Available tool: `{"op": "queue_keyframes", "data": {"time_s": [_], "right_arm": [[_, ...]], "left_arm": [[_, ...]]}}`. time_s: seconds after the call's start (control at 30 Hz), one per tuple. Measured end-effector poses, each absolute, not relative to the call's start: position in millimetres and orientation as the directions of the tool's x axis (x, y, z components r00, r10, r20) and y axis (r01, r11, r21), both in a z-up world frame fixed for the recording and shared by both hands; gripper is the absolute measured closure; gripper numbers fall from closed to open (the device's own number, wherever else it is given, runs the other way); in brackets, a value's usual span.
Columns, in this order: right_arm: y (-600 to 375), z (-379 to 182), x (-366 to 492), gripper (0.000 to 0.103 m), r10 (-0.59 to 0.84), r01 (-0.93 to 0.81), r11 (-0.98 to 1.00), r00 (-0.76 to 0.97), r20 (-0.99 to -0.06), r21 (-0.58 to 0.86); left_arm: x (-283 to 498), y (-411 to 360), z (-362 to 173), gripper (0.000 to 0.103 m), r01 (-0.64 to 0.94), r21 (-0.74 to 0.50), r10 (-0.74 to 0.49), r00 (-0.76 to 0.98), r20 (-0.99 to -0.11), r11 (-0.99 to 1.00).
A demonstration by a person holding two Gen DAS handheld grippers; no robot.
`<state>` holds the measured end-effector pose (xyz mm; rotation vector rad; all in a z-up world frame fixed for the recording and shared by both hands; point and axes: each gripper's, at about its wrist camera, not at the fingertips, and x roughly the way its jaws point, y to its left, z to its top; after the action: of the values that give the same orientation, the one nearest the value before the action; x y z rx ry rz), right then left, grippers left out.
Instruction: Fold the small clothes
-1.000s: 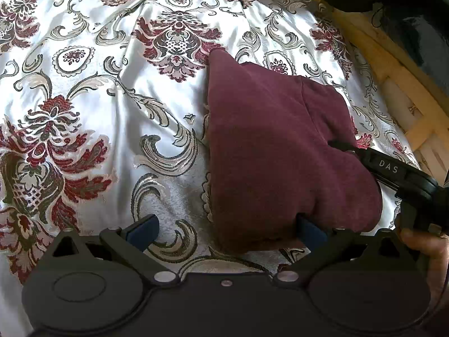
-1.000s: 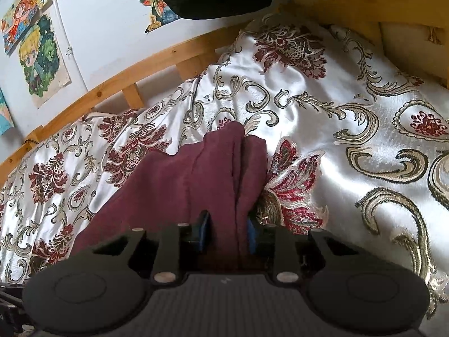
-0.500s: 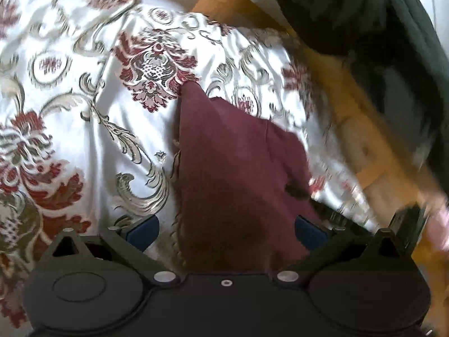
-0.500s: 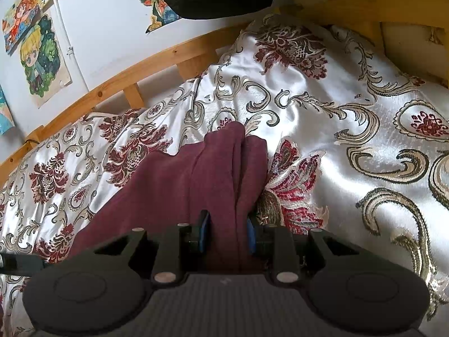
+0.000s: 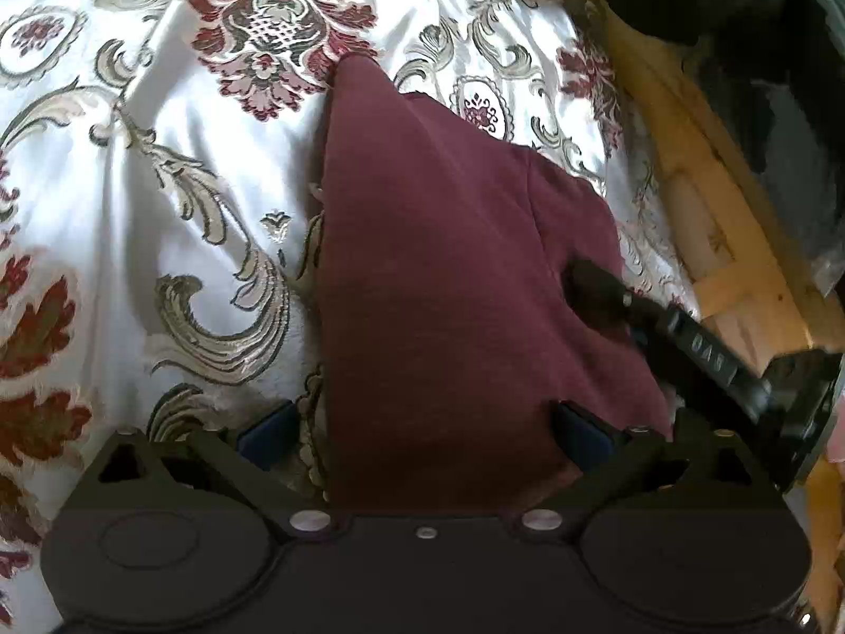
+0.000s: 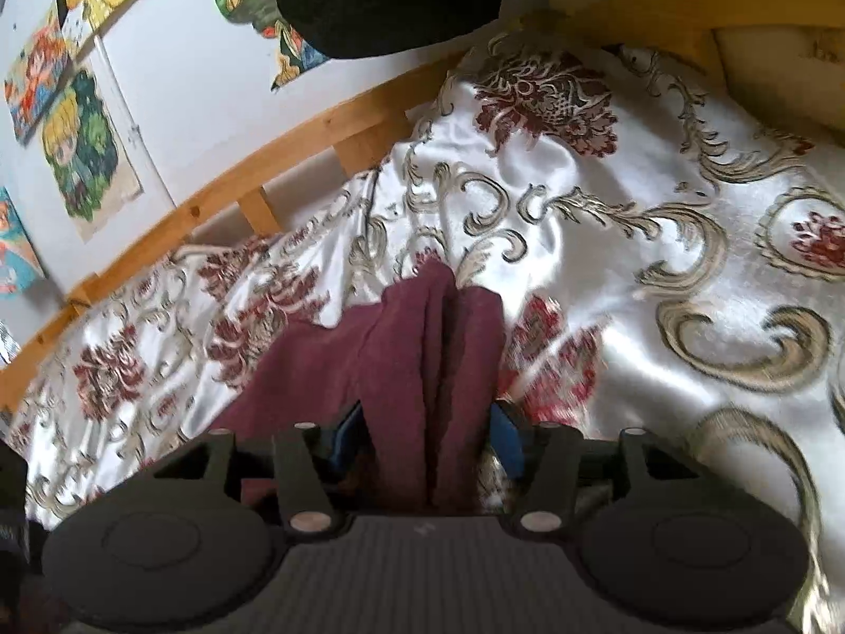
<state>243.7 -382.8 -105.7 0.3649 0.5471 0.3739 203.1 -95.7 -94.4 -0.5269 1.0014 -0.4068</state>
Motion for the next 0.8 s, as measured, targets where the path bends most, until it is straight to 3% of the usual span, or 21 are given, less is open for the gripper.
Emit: {"op": "queue_keyframes", "data": {"time_s": [0.2, 0.37, 0.57, 0.67, 0.8], "right_arm": [[-371, -105, 257, 0.035, 0.441, -0.272, 0.874, 0.79, -0.425, 0.402], [-370, -108, 253, 0.068, 0.379, -0.246, 0.913, 0.808, -0.451, 0.327], [-375, -111, 251, 0.075, 0.387, -0.242, 0.905, 0.811, -0.439, 0.351], [-379, -113, 252, 0.075, 0.396, -0.238, 0.897, 0.808, -0.436, 0.373], [-379, -116, 253, 0.075, 0.399, -0.236, 0.894, 0.808, -0.435, 0.381]], "left_arm": [[205, -100, -92, 0.001, 0.073, -0.562, -0.524, 0.48, -0.704, 0.824], [206, -101, -90, 0.001, 0.062, -0.564, -0.518, 0.487, -0.703, 0.823], [209, -75, -90, 0.007, 0.037, -0.7, -0.602, 0.544, -0.585, 0.713], [213, -67, -96, 0.017, 0.009, -0.738, -0.629, 0.53, -0.568, 0.674], [215, -65, -102, 0.021, -0.004, -0.764, -0.653, 0.518, -0.553, 0.645]]}}
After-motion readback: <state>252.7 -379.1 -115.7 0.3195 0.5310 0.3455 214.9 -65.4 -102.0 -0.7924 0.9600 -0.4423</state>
